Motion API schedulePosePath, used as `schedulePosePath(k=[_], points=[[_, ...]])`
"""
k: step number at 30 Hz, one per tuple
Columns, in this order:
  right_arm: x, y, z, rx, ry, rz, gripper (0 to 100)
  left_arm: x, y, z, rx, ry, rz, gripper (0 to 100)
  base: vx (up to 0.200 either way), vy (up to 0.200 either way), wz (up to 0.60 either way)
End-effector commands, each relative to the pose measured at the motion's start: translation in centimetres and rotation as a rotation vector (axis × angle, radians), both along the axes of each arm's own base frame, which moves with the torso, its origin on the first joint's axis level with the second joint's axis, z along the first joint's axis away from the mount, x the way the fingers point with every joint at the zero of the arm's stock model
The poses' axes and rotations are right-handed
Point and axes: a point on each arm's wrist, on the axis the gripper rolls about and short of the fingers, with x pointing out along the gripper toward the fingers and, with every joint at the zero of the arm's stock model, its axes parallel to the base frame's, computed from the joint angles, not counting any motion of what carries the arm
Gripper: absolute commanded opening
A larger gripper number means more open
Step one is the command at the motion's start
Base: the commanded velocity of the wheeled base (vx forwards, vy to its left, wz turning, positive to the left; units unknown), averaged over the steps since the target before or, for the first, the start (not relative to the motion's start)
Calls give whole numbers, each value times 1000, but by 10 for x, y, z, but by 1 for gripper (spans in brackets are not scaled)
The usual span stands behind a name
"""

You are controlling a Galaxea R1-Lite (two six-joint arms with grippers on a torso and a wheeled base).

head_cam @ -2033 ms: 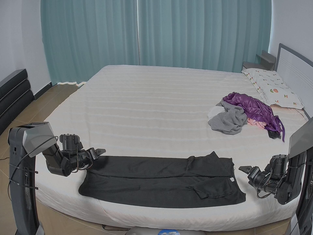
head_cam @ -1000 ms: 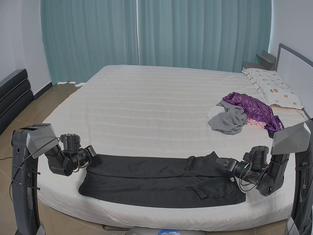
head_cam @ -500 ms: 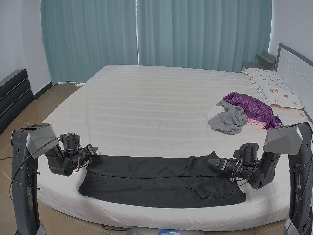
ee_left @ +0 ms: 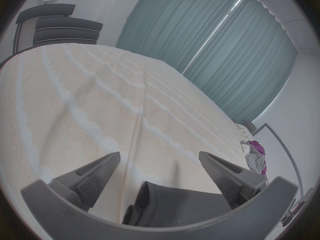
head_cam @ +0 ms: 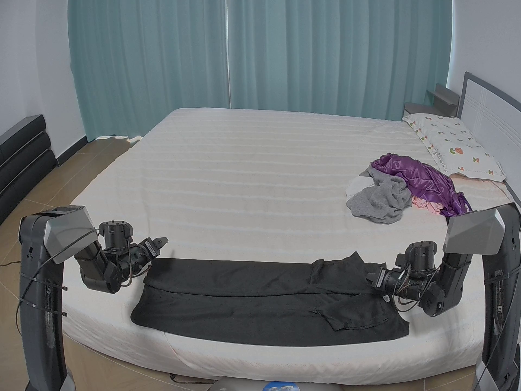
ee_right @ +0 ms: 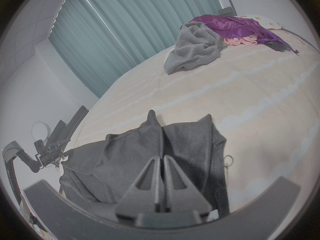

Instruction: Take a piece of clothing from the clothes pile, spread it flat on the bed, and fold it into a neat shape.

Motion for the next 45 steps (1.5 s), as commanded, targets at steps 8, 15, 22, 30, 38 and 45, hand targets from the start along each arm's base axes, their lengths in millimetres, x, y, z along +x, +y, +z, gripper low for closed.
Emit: schedulePosePath(k=[8,15,22,30,38,45], points=[[-16,-12,5,2,9,-25,0,0,0,-1,0,-1,0,100,0,0,0],[-23,-16,2,14,16,-23,0,0,0,-1,0,2,0,100,0,0,0],[-23,-15,3,29,13,-26,100,0,0,0,-1,-2,1,100,0,0,0],[-36,-17,39,188,-10,-128,100,-11,-1,7,-5,9,1,100,0,0,0],[-79,-26,53,334,34,-304,100,-26,-1,14,-10,9,0,100,0,0,0],[-87,-45,41,442,113,-410,100,-32,-3,15,-8,20,-6,100,-86,0,0]])
